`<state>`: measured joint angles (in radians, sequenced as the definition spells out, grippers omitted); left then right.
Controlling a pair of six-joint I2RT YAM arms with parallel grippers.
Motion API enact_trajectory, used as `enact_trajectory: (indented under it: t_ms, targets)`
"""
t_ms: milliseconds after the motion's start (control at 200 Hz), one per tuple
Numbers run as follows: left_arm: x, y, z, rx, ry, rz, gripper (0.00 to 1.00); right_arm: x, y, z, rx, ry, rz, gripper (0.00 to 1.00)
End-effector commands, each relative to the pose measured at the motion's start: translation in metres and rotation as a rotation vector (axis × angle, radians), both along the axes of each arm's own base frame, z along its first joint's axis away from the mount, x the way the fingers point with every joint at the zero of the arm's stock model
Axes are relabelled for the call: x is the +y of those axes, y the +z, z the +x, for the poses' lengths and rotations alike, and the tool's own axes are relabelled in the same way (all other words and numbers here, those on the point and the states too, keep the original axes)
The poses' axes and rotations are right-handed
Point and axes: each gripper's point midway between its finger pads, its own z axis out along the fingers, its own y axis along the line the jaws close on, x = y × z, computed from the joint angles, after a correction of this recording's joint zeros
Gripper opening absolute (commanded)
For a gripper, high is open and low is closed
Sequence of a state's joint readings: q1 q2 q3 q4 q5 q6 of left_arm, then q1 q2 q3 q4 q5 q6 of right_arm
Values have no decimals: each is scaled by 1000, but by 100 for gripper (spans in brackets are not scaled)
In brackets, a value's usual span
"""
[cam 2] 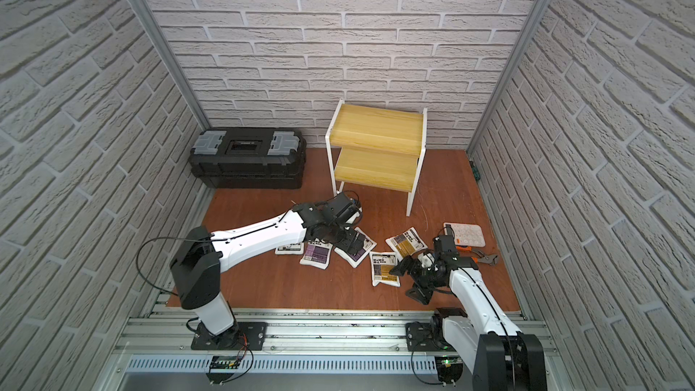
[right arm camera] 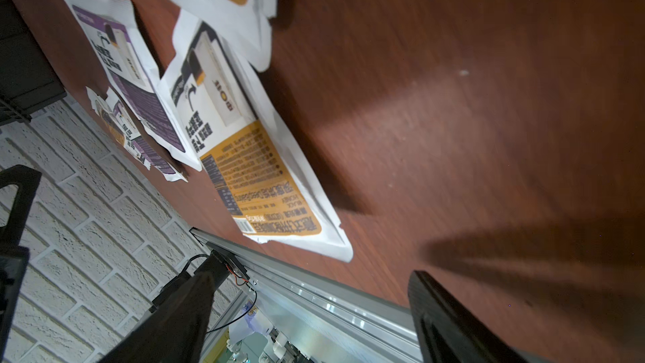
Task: Place the bagged coffee beans on the shelf by color
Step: Pick up the bagged coffee beans at the center of the board.
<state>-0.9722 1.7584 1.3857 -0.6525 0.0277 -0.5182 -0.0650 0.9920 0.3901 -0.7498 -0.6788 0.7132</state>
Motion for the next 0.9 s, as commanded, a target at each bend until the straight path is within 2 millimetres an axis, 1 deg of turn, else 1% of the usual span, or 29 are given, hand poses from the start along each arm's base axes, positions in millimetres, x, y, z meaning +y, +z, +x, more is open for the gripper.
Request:
enact_trajectory:
  t_ms: [0,175,295,685,795,895]
  targets:
    - [-17,-4,-2,10,-43,-14,99,3,-2,15,-59,-2,18,91]
    - [-33,-19,-4,42,-83,10,98,2,-8,23,-67,-13,14,90]
    - [-39,-28,-6,57,-107,41,99,2,-14,29,-65,-17,14,89]
    - [-38,-53,-13,120,-140,132,98,7,-25,39,-47,-10,35,82]
    - [-39,-53,-13,121,-145,131,98,9,-27,40,-43,-7,41,78]
    - [-39,-53,-14,123,-146,129,99,9,-28,41,-41,-6,41,72]
